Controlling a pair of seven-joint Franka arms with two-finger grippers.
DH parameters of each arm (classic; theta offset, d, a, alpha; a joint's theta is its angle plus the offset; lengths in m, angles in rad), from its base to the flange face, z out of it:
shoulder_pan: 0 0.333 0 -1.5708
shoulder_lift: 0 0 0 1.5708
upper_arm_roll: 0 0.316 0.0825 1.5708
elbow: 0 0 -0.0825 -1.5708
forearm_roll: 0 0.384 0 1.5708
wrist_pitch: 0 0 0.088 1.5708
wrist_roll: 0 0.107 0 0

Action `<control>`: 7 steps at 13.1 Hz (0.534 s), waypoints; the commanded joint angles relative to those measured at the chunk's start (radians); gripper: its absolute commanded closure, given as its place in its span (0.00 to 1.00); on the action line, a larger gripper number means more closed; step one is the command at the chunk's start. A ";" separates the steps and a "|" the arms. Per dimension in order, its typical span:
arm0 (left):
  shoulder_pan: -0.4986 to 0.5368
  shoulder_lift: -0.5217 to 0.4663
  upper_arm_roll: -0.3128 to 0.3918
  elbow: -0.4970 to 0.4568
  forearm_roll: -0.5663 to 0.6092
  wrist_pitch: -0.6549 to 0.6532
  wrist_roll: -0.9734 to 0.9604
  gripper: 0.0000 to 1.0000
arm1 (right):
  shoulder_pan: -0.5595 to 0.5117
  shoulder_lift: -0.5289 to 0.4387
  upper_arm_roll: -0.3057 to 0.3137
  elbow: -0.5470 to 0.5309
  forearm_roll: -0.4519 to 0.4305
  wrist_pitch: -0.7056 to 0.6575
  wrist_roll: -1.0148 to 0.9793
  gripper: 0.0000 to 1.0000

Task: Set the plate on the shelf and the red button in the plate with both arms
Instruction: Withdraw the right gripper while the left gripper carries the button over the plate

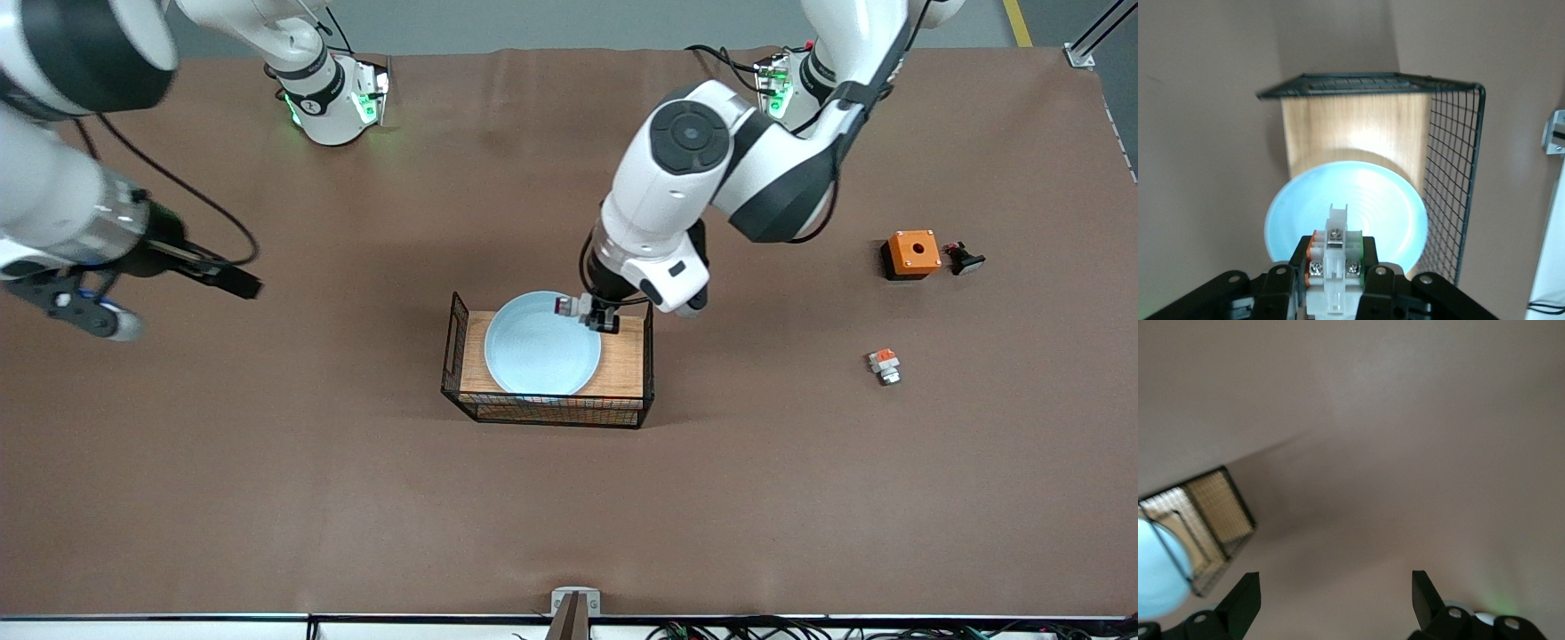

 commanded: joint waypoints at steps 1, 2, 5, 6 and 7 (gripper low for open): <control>-0.163 0.051 0.156 0.042 0.021 0.035 -0.074 0.75 | -0.089 -0.023 0.015 -0.021 -0.050 -0.010 -0.239 0.00; -0.204 0.069 0.196 0.042 0.020 0.046 -0.095 0.75 | -0.129 -0.023 0.015 -0.021 -0.065 -0.010 -0.310 0.00; -0.219 0.095 0.207 0.043 0.020 0.052 -0.116 0.75 | -0.238 -0.023 0.014 -0.018 -0.079 -0.009 -0.522 0.00; -0.220 0.103 0.207 0.042 0.020 0.068 -0.116 0.75 | -0.249 -0.023 0.015 -0.016 -0.099 -0.010 -0.530 0.00; -0.220 0.115 0.208 0.043 0.020 0.078 -0.116 0.75 | -0.248 -0.023 0.017 -0.015 -0.125 -0.010 -0.528 0.00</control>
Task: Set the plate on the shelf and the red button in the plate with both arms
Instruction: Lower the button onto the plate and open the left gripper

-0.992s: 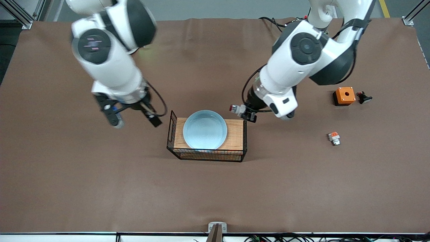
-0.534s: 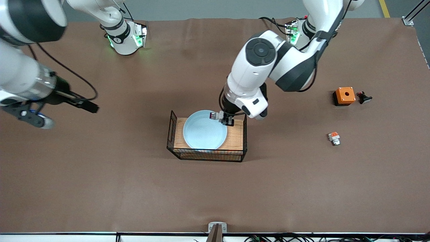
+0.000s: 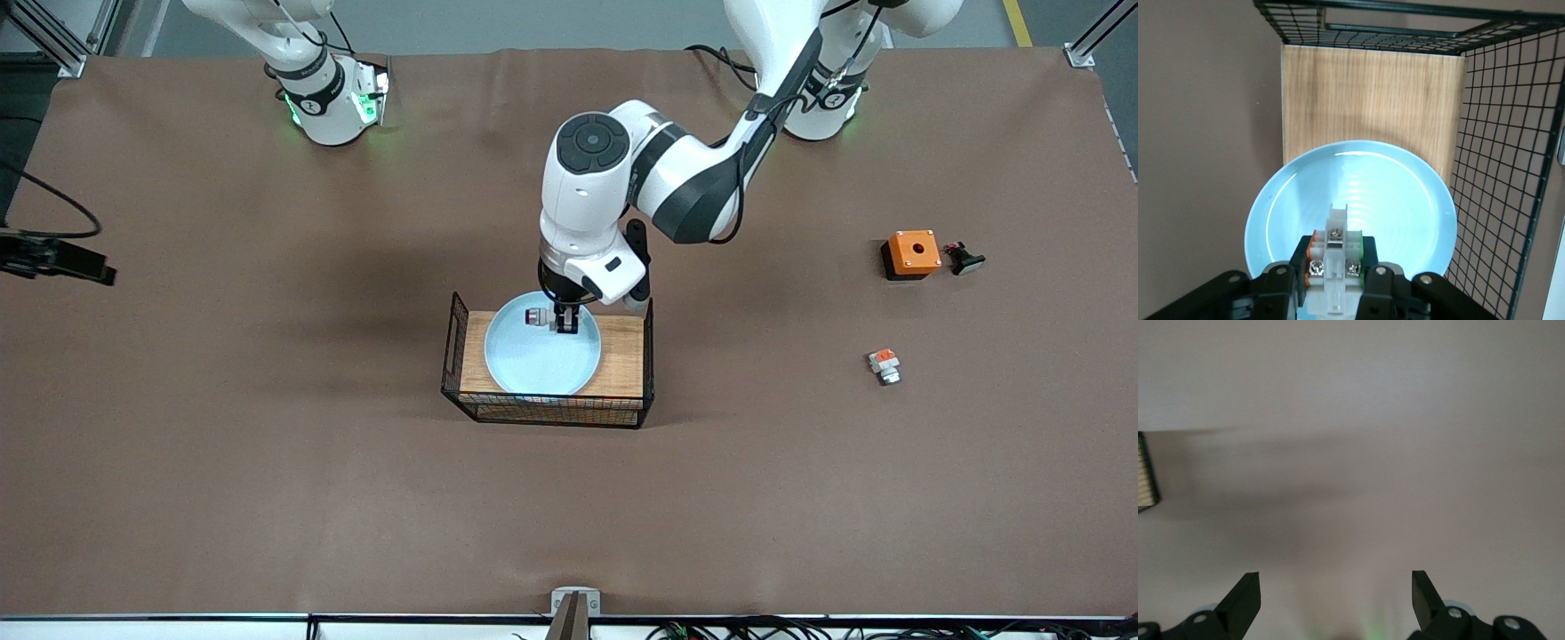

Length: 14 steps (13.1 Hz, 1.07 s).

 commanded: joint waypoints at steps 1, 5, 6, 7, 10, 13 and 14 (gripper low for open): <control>-0.006 0.033 0.014 0.033 0.017 0.028 -0.016 0.75 | -0.010 -0.018 0.021 -0.010 -0.047 -0.004 -0.012 0.00; -0.008 0.068 0.014 0.032 0.019 0.087 -0.014 0.75 | -0.002 -0.015 0.024 0.008 -0.050 -0.025 -0.012 0.00; -0.009 0.074 0.014 0.033 0.019 0.091 -0.011 0.75 | -0.005 -0.015 0.025 0.024 -0.049 -0.025 -0.012 0.00; -0.014 0.083 0.014 0.032 0.021 0.102 -0.011 0.75 | -0.007 -0.015 0.022 0.035 -0.046 -0.027 -0.012 0.00; -0.014 0.100 0.014 0.032 0.019 0.123 -0.007 0.74 | -0.004 -0.018 0.030 0.039 -0.035 -0.049 -0.012 0.00; -0.020 0.112 0.014 0.032 0.022 0.133 -0.005 0.72 | -0.004 -0.026 0.033 0.039 0.011 -0.068 -0.021 0.00; -0.020 0.113 0.014 0.030 0.022 0.133 -0.005 0.70 | 0.002 -0.044 0.033 0.036 0.013 -0.073 -0.021 0.00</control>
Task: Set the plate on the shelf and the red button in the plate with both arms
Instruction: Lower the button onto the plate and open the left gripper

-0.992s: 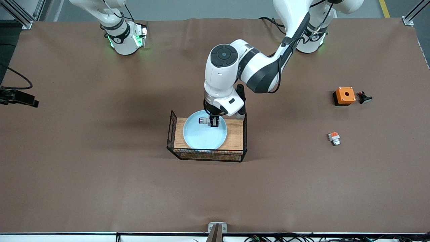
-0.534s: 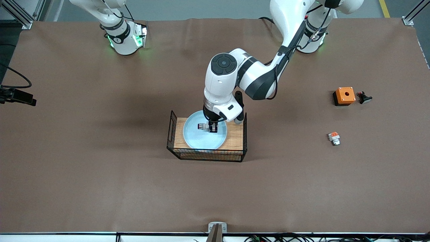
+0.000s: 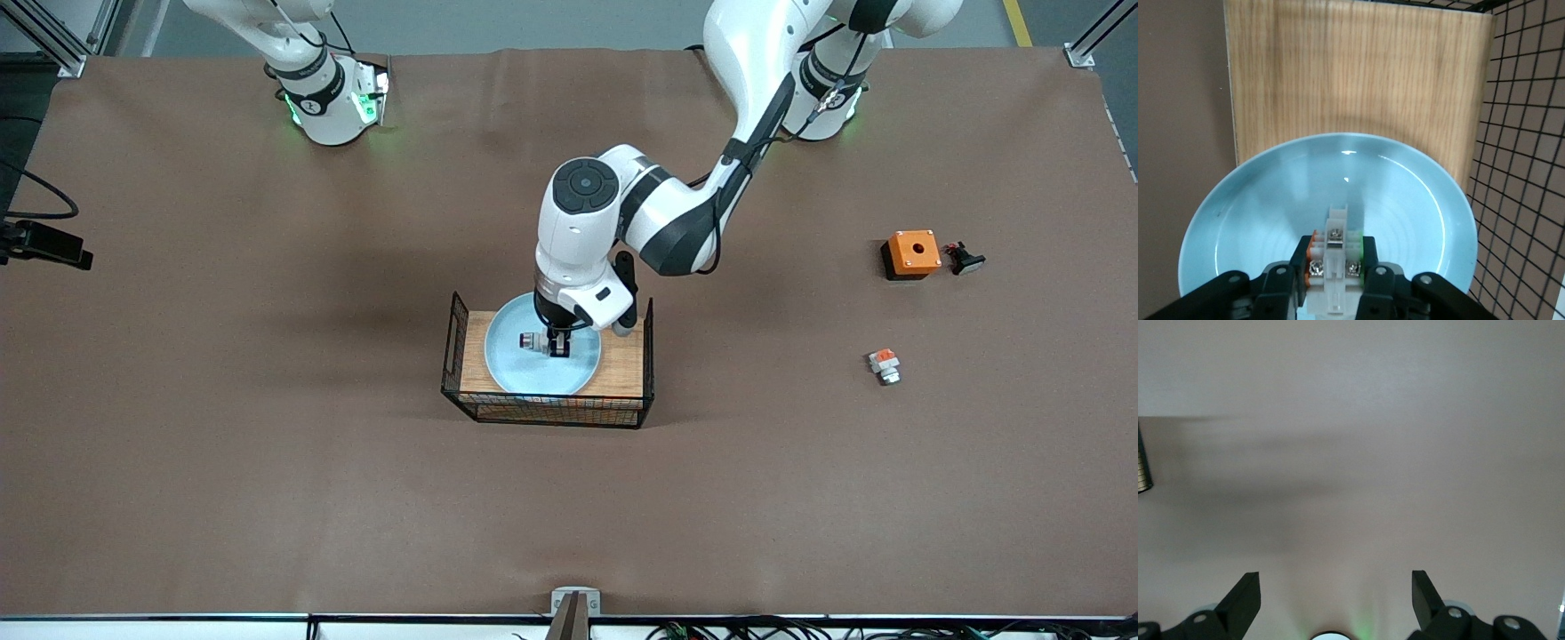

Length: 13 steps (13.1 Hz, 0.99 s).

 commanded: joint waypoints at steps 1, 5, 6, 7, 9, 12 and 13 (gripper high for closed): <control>-0.012 0.017 0.009 0.028 0.024 0.004 -0.006 0.62 | 0.006 -0.048 0.002 -0.010 0.021 -0.029 -0.017 0.00; -0.006 -0.003 0.007 0.029 0.020 0.003 -0.006 0.00 | 0.006 -0.131 -0.001 -0.106 0.021 -0.033 -0.022 0.00; 0.000 -0.020 0.006 0.029 0.014 0.000 -0.004 0.00 | 0.008 -0.131 0.000 -0.106 0.021 -0.034 -0.022 0.00; 0.006 -0.034 0.004 0.029 0.014 -0.002 -0.002 0.00 | 0.009 -0.131 0.002 -0.106 0.021 -0.033 -0.022 0.00; 0.030 -0.071 0.003 0.028 -0.005 -0.011 0.028 0.00 | 0.025 -0.160 0.002 -0.111 0.021 -0.036 -0.022 0.00; 0.060 -0.144 0.004 0.019 -0.111 -0.068 0.251 0.00 | 0.042 -0.220 0.000 -0.143 0.020 -0.023 -0.022 0.00; 0.075 -0.176 0.004 0.003 -0.145 -0.094 0.346 0.00 | 0.049 -0.221 0.000 -0.142 0.018 -0.016 -0.022 0.00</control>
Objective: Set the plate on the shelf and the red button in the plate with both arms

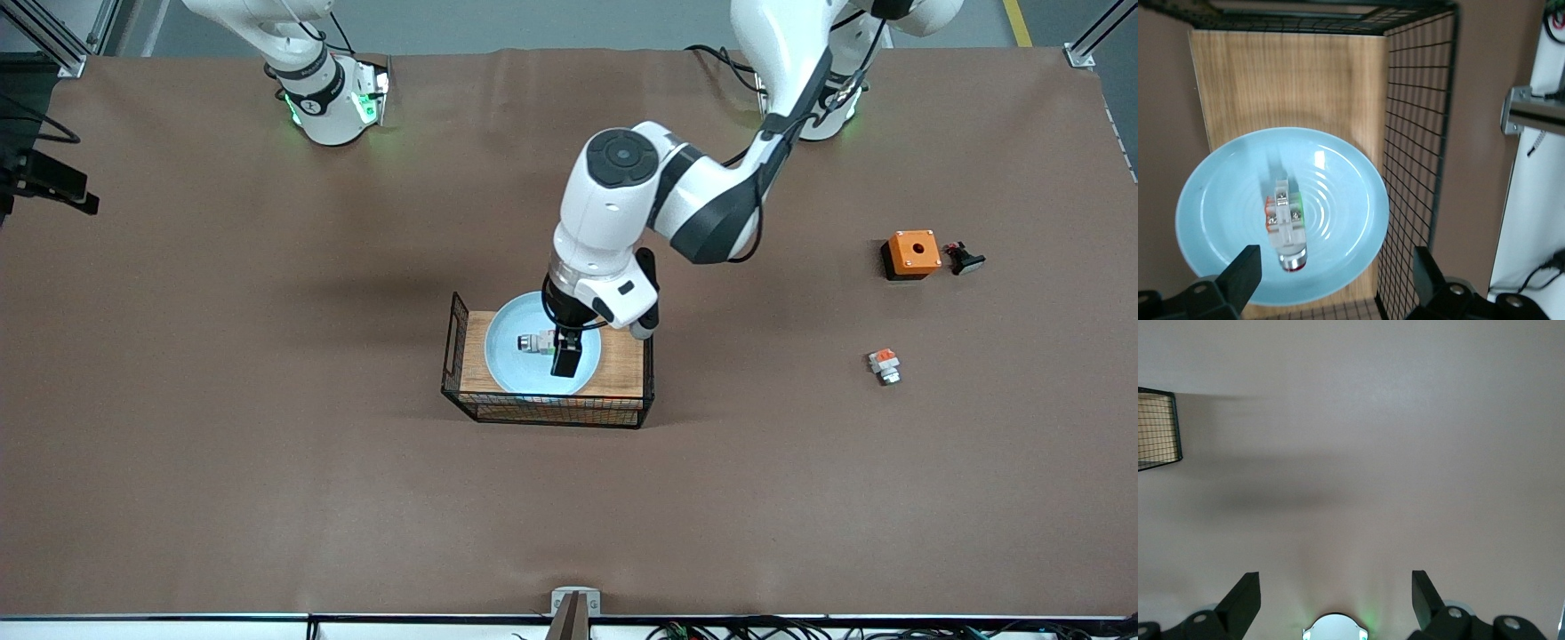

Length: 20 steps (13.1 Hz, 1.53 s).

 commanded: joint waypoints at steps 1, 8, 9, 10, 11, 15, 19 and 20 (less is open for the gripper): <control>0.043 -0.106 0.001 -0.040 -0.079 -0.100 0.232 0.00 | 0.018 -0.048 -0.005 -0.055 0.000 0.026 -0.009 0.00; 0.239 -0.378 -0.004 -0.257 -0.116 -0.301 0.854 0.00 | 0.024 -0.174 -0.009 -0.219 -0.005 0.121 -0.007 0.00; 0.267 -0.412 -0.004 -0.295 -0.116 -0.303 0.931 0.00 | 0.027 -0.175 -0.008 -0.219 -0.006 0.123 -0.007 0.00; 0.302 -0.447 -0.004 -0.332 -0.116 -0.303 1.006 0.00 | 0.027 -0.175 -0.008 -0.221 -0.006 0.123 -0.007 0.00; 0.327 -0.473 -0.004 -0.364 -0.116 -0.303 1.072 0.00 | 0.027 -0.177 -0.008 -0.221 -0.005 0.123 -0.007 0.00; 0.445 -0.565 0.001 -0.470 -0.100 -0.338 1.346 0.00 | 0.053 -0.174 -0.005 -0.221 0.005 0.160 -0.007 0.00; 0.534 -0.590 0.002 -0.466 0.015 -0.399 1.609 0.00 | 0.061 -0.175 -0.006 -0.222 0.028 0.169 -0.007 0.00; 0.565 -0.593 0.002 -0.465 0.036 -0.398 1.665 0.00 | 0.056 -0.175 -0.011 -0.224 0.050 0.167 -0.007 0.00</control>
